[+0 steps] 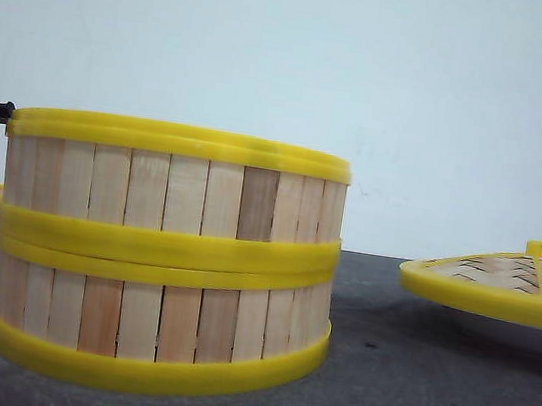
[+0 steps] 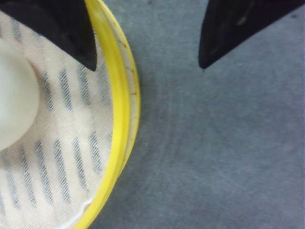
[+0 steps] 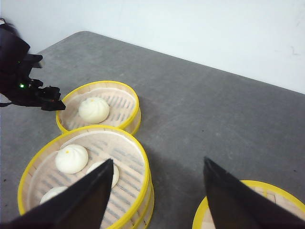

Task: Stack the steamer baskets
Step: 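Move the left gripper to the rim of the remaining basket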

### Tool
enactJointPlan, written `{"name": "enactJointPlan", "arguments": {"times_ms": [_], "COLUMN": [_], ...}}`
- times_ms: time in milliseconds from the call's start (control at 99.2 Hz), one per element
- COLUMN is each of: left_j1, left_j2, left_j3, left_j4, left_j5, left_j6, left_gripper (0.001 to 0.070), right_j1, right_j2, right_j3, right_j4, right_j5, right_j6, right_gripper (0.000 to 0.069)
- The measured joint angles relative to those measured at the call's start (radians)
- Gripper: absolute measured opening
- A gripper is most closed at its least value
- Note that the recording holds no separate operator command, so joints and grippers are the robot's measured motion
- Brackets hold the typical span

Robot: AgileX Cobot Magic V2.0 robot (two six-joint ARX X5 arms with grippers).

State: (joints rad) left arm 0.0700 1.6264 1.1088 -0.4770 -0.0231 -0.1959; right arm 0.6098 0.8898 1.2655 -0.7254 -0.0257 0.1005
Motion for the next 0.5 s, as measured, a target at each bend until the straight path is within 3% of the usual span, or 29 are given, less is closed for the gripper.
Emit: {"name": "enactJointPlan", "arguments": {"times_ms": [182,333,504], "left_j1": [0.002,-0.002,-0.002], "left_j2": [0.017,0.044,0.063], "left_j3": [0.002,0.013,0.015], "left_j4": [0.01,0.017,0.032], "left_j5": [0.008,0.024,0.027], "left_j6": [-0.007,-0.022,-0.035], "left_gripper": [0.0344,0.0249,0.02], "right_j1": [0.0,0.0,0.0], "right_j2": [0.0,0.0,0.0], "right_j3": [0.0,0.0,0.0], "right_j4": [0.0,0.0,0.005], "right_j5": [0.0,0.0,0.0], "right_j6": [0.0,0.0,0.0], "right_gripper": [0.0371,0.0371,0.0371]}}
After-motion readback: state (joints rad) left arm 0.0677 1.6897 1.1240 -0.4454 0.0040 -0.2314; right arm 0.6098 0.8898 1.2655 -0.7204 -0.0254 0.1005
